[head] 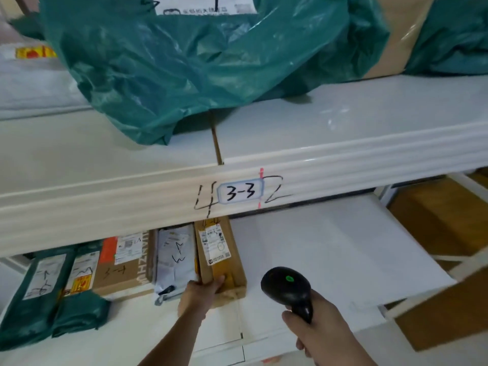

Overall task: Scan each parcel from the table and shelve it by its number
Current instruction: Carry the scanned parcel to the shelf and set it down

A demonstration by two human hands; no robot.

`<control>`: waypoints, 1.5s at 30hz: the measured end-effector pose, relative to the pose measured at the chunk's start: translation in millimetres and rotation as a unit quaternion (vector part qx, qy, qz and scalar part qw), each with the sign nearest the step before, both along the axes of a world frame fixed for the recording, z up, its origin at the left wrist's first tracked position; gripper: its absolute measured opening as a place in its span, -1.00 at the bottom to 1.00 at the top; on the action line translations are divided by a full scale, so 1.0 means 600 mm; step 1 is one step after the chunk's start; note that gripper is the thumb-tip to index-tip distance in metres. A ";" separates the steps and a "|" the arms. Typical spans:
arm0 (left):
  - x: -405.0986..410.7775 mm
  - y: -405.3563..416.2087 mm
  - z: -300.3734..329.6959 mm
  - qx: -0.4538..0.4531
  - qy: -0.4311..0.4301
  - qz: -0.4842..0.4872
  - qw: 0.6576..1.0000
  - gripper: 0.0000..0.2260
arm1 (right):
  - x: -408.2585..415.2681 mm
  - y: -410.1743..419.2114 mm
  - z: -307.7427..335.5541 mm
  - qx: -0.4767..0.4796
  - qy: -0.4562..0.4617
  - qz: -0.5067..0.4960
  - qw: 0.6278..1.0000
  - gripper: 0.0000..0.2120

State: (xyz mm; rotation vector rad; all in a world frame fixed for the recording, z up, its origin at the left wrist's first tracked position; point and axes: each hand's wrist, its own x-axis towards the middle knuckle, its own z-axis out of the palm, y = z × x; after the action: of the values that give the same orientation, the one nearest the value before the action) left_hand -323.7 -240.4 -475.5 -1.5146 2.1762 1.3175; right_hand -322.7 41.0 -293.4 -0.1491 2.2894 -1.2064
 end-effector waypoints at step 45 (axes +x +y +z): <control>-0.495 1.323 0.325 -0.145 0.185 -0.759 0.607 -0.26 | -0.152 1.041 0.239 -0.015 0.189 -0.467 0.864 -0.91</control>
State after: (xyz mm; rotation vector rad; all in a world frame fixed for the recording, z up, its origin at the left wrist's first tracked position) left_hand -620.5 553.3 -280.6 0.8904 2.5754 0.5328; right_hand -414.0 665.3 -149.8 0.8972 2.7739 -1.7792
